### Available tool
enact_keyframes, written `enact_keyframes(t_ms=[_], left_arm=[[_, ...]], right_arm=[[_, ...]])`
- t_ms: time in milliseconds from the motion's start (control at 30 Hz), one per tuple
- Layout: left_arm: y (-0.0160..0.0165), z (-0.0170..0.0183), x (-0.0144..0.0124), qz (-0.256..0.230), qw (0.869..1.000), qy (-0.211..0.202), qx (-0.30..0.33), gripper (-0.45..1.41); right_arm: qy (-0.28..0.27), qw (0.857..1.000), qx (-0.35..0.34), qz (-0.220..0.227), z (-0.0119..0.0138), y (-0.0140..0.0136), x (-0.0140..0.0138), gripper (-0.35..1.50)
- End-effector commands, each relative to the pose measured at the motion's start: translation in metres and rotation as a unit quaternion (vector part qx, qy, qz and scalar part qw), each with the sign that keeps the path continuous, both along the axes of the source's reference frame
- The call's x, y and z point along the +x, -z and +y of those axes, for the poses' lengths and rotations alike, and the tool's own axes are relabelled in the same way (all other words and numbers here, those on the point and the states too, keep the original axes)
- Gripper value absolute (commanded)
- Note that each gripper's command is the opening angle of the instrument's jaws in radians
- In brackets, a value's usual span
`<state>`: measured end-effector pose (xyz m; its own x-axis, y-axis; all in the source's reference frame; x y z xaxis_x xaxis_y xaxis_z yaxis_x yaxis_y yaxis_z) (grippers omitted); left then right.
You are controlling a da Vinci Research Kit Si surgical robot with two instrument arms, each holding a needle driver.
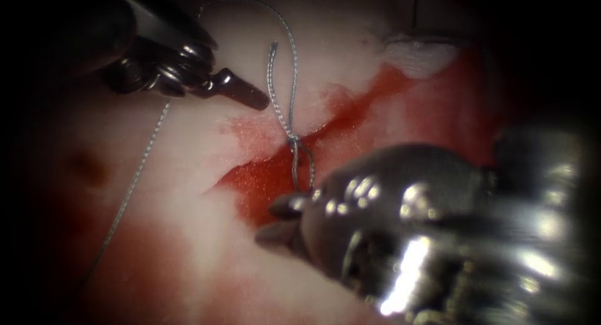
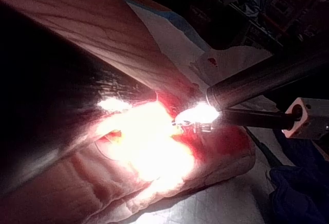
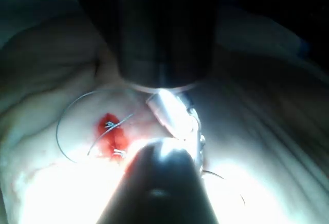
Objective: Wound Closure
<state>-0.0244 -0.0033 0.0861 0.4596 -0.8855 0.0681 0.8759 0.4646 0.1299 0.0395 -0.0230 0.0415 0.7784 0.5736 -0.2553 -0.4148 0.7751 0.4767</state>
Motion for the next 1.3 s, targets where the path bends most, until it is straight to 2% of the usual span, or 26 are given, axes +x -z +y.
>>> enact_keyframes(t_ms=[33, 100, 167, 200, 300, 467, 500, 567, 600, 633, 667, 767, 867, 933, 1000, 1100, 1133, 1167, 1200, 1300], left_arm=[[0.0005, 0.0012, -0.0004, -0.002, 1.000, 0.009, -0.001, 0.81], [0.0008, 0.0014, -0.0001, -0.005, 1.000, 0.012, 0.002, 0.81], [0.0012, 0.0016, 0.0002, -0.007, 1.000, 0.012, 0.007, 0.86], [0.0014, 0.0016, 0.0004, -0.008, 1.000, 0.016, 0.009, 0.86], [0.0018, 0.0017, 0.0010, -0.011, 0.999, 0.033, 0.015, 0.88], [0.0024, 0.0021, 0.0017, -0.031, 0.997, 0.063, 0.023, 0.69], [0.0026, 0.0022, 0.0019, -0.037, 0.996, 0.075, 0.023, 0.59], [0.0028, 0.0022, 0.0023, -0.041, 0.994, 0.093, 0.026, 0.17], [0.0032, 0.0023, 0.0026, -0.045, 0.992, 0.117, 0.034, -0.18], [0.0032, 0.0023, 0.0026, -0.045, 0.992, 0.117, 0.034, -0.18], [0.0033, 0.0024, 0.0027, -0.048, 0.992, 0.114, 0.033, -0.45], [0.0044, 0.0029, 0.0032, -0.093, 0.989, 0.109, 0.044, -0.45], [0.0058, 0.0034, 0.0036, -0.085, 0.990, 0.105, 0.044, -0.45], [0.0066, 0.0037, 0.0039, -0.078, 0.990, 0.109, 0.039, -0.45], [0.0073, 0.0040, 0.0041, -0.092, 0.989, 0.113, 0.029, -0.45], [0.0083, 0.0046, 0.0041, -0.105, 0.988, 0.116, 0.013, -0.45], [0.0090, 0.0051, 0.0040, -0.116, 0.986, 0.117, -0.006, -0.45], [0.0090, 0.0051, 0.0040, -0.116, 0.986, 0.117, -0.006, -0.45], [0.0099, 0.0055, 0.0037, -0.134, 0.983, 0.123, -0.026, -0.45], [0.0114, 0.0058, 0.0030, -0.158, 0.979, 0.123, -0.037, -0.45]], right_arm=[[-0.003, 1.000, -0.003, 0.001, 0.0018, 0.0001, 0.0002, 0.27], [-0.003, 1.000, -0.003, 0.001, 0.0023, -0.0003, -0.0005, 0.57], [-0.004, 1.000, -0.004, 0.002, 0.0025, -0.0006, -0.0010, 0.71], [-0.003, 1.000, -0.005, 0.003, 0.0025, -0.0007, -0.0013, 0.69], [-0.001, 1.000, -0.007, 0.005, 0.0023, -0.0010, -0.0016, 0.39], [-0.001, 1.000, -0.008, 0.005, 0.0021, -0.0011, -0.0015, 0.36], [-0.002, 1.000, -0.008, 0.004, 0.0021, -0.0011, -0.0015, 0.36], [-0.002, 1.000, -0.008, 0.004, 0.0021, -0.0012, -0.0014, 0.37], [-0.003, 1.000, -0.008, 0.004, 0.0021, -0.0011, -0.0013, 0.39], [-0.003, 1.000, -0.008, 0.004, 0.0021, -0.0011, -0.0013, 0.39], [-0.004, 1.000, -0.010, 0.003, 0.0022, -0.0011, -0.0013, 0.39], [-0.018, 0.999, -0.030, -0.008, 0.0029, -0.0008, -0.0015, 0.36], [-0.038, 0.998, -0.044, -0.020, 0.0043, -0.0006, -0.0021, 0.42], [-0.058, 0.997, -0.041, -0.008, 0.0055, -0.0006, -0.0029, 0.36], [-0.093, 0.995, -0.042, 0.022, 0.0069, -0.0009, -0.0040, 0.41], [-0.111, 0.988, -0.070, 0.079, 0.0088, -0.0017, -0.0058, 0.49], [-0.139, 0.981, -0.083, 0.111, 0.0098, -0.0028, -0.0072, 0.37], [-0.139, 0.981, -0.083, 0.111, 0.0098, -0.0028, -0.0072, 0.37], [-0.151, 0.976, -0.087, 0.131, 0.0103, -0.0040, -0.0082, 0.24], [-0.146, 0.969, -0.067, 0.188, 0.0106, -0.0071, -0.0094, 0.15]])
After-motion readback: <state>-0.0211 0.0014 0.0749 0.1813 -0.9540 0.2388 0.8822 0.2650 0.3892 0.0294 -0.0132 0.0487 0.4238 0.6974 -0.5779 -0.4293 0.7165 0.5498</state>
